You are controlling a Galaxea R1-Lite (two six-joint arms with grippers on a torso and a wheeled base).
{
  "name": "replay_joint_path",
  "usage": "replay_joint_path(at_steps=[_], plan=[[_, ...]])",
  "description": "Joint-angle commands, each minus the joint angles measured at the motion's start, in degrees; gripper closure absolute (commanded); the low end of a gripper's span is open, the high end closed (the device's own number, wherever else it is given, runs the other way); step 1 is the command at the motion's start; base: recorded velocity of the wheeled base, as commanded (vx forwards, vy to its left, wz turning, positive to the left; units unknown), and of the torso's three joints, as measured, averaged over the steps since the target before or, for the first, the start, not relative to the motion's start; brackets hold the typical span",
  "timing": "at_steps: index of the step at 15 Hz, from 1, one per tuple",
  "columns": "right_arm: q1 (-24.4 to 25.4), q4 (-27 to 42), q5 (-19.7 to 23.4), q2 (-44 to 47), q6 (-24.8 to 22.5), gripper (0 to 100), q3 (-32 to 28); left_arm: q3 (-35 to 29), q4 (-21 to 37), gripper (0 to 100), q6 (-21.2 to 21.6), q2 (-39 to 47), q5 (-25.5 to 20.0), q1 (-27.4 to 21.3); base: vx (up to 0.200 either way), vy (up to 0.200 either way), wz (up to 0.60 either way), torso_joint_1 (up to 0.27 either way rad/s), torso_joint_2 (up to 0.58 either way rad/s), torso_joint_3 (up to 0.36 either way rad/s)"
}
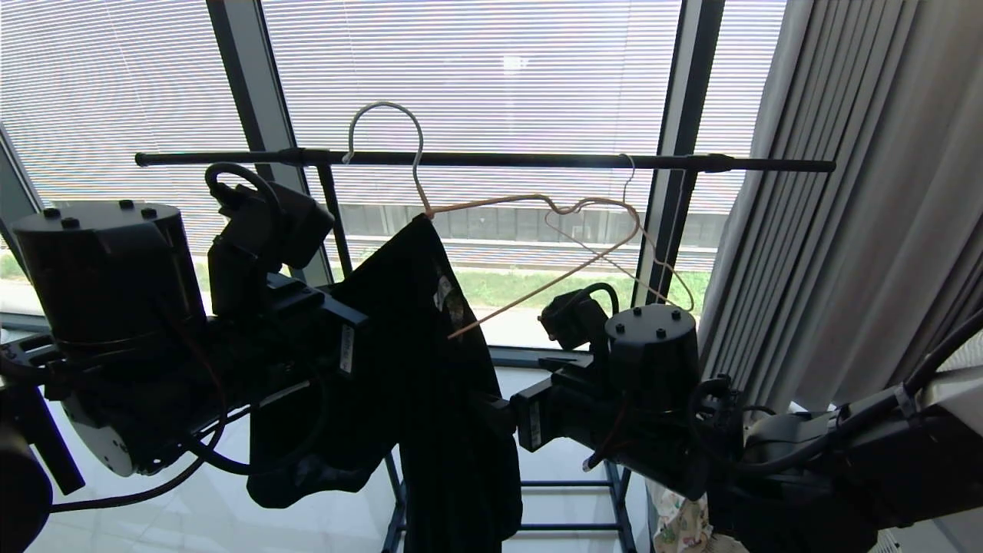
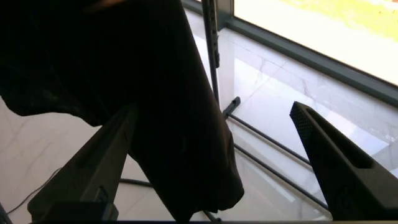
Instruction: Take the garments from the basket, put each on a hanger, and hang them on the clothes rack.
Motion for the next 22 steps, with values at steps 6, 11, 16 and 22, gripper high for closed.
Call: replay_joint_path(at_steps=[6, 11, 16, 22], plan=[[-0.1, 0.3, -2.4, 1.8, -0.7, 0, 1.9, -0.1, -0.1, 100, 0.0, -0.2, 0.0, -0.6, 0.000, 0.000, 0.00, 0.000, 0.00, 0.000], [-0.3, 1.0, -5.8, 2.8, -3.3, 0, 2.5, -0.3, -0.1, 100, -0.1, -0.2, 0.1, -1.4, 0.000, 0.000, 0.00, 0.000, 0.00, 0.000], [-2.4, 3.3, -10.3, 2.8, -4.3, 0, 2.6, 0.0, -0.1, 100, 0.4, -1.6, 0.1, -1.4, 0.000, 0.000, 0.00, 0.000, 0.00, 0.000], [-13.2, 6.0, -12.6, -1.2, -11.6, 0, 2.6, 1.9, -0.1, 100, 8.5, -1.8, -0.5, 1.5, 0.000, 0.000, 0.00, 0.000, 0.00, 0.000]])
